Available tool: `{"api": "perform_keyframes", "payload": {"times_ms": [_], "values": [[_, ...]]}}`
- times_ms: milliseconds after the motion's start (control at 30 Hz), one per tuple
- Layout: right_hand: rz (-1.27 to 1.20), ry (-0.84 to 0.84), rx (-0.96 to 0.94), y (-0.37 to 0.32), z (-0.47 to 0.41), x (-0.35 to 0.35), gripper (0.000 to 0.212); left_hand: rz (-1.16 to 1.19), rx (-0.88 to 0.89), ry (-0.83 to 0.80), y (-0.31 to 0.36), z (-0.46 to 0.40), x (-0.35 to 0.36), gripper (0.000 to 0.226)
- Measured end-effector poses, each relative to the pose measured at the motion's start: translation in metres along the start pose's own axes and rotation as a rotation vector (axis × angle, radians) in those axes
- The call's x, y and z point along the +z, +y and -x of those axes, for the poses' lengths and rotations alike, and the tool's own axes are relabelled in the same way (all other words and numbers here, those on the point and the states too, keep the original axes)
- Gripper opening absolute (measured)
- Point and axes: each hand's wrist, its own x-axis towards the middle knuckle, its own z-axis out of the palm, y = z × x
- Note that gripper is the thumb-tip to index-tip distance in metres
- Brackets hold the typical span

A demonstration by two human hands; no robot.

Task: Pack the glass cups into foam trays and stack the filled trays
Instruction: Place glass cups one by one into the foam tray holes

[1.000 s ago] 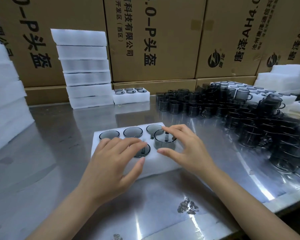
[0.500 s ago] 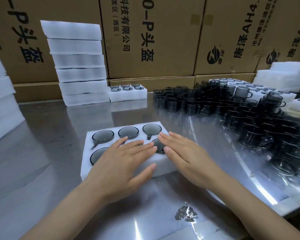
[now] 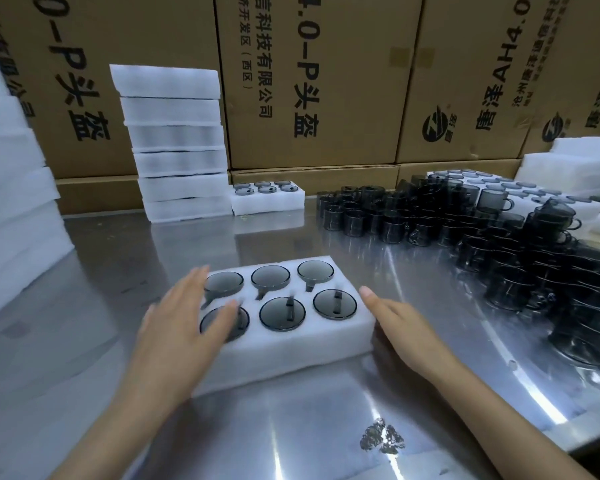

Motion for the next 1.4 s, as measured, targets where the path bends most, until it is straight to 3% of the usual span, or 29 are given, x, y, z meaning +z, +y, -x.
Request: {"api": "perform_keyframes", "payload": {"times_ms": [67, 133, 233, 300, 400, 533, 733, 900, 1033, 1100, 1200, 1233, 1333, 1400], "values": [[-0.034, -0.034, 0.025, -0.004, 0.001, 0.002, 0.101, 0.274, -0.314, -0.183, -0.014, -0.001, -0.001, 0.034], [-0.127, -0.043, 0.065, -0.008, 0.003, 0.003, 0.099, 0.521, -0.422, -0.301, -0.022, -0.002, 0.006, 0.019], [-0.308, -0.110, 0.142, -0.012, 0.006, 0.002, 0.078, 0.747, -0.508, -0.286, -0.030, -0.008, 0.014, 0.016], [-0.533, -0.194, 0.132, -0.019, 0.006, 0.001, 0.059, 0.892, -0.550, -0.256, -0.030, -0.012, 0.018, 0.034], [-1.013, -0.299, 0.229, -0.032, -0.005, 0.009, 0.058, 1.100, -0.547, -0.168, -0.024, -0.020, 0.029, 0.047], [-1.273, -0.131, 0.305, -0.049, -0.026, 0.033, 0.066, 1.169, -0.529, -0.011, -0.015, -0.035, 0.046, 0.039], [-1.195, -0.231, 0.404, -0.071, -0.064, 0.070, 0.048, 1.225, -0.461, 0.106, -0.018, -0.065, 0.069, 0.048], [-1.200, -0.131, 0.401, -0.090, -0.124, 0.070, 0.036, 1.339, -0.339, 0.004, -0.030, -0.101, 0.071, 0.053], [-1.267, -0.091, 0.354, -0.117, -0.195, 0.068, 0.029, 1.066, -0.372, 0.031, -0.051, -0.120, 0.079, 0.034], [-1.290, -0.053, 0.354, -0.131, -0.237, 0.065, 0.029, 0.674, -0.193, -0.008, -0.065, -0.124, 0.091, 0.035], [-1.302, 0.011, 0.353, -0.139, -0.295, 0.070, 0.028, -0.038, 0.153, -0.227, -0.069, -0.119, 0.104, 0.059], [-1.315, 0.034, 0.358, -0.138, -0.312, 0.076, 0.030, -0.139, 0.184, -0.251, -0.065, -0.120, 0.100, 0.068], [-1.388, 0.117, 0.388, -0.127, -0.351, 0.101, 0.041, -0.310, 0.214, -0.268, -0.058, -0.116, 0.102, 0.063], [-1.430, 0.154, 0.398, -0.120, -0.371, 0.117, 0.051, -0.397, 0.275, -0.183, -0.068, -0.117, 0.106, 0.041]]}}
